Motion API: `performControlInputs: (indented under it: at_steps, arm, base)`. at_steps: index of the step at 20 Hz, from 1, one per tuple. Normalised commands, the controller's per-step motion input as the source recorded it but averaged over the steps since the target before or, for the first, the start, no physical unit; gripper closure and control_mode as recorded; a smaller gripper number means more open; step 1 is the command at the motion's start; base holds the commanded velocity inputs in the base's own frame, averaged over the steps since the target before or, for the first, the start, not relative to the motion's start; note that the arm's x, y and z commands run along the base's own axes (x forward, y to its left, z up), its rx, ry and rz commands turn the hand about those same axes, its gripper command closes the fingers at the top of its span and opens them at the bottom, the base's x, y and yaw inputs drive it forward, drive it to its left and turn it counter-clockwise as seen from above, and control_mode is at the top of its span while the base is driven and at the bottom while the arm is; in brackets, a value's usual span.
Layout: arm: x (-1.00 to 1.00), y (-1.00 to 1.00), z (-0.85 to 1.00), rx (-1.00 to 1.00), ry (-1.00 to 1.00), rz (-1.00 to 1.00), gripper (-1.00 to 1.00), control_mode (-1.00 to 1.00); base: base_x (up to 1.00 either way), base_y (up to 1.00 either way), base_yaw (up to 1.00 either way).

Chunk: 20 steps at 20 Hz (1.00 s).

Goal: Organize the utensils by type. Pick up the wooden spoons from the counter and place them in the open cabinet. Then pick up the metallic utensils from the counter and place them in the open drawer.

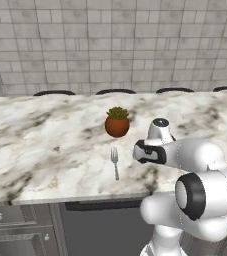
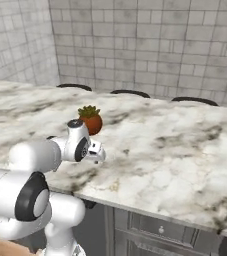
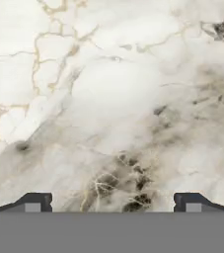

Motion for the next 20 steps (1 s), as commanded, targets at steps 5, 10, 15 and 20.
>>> performControlInputs:
  at_steps: [5,10,15,20]
  arm:
    - [0.00,0.00,0.00,0.00,0.00,0.00,-1.00,1.00]
    - [0.21,0.36,-0.06,0.00,0.00,0.11,-1.00,-1.00]
    - [0.51,0.11,-0.19,0.00,0.00,0.03,-1.00,-1.00]
    - [0.18,-0.43,-0.16,0.00,0.00,0.00,-1.00,-1.00]
  base:
    - [0.25,0.59,0.24]
    - [0.06,0.10,0.04]
    - [0.00,0.00,0.00]
    - [0.00,0.00,0.00]
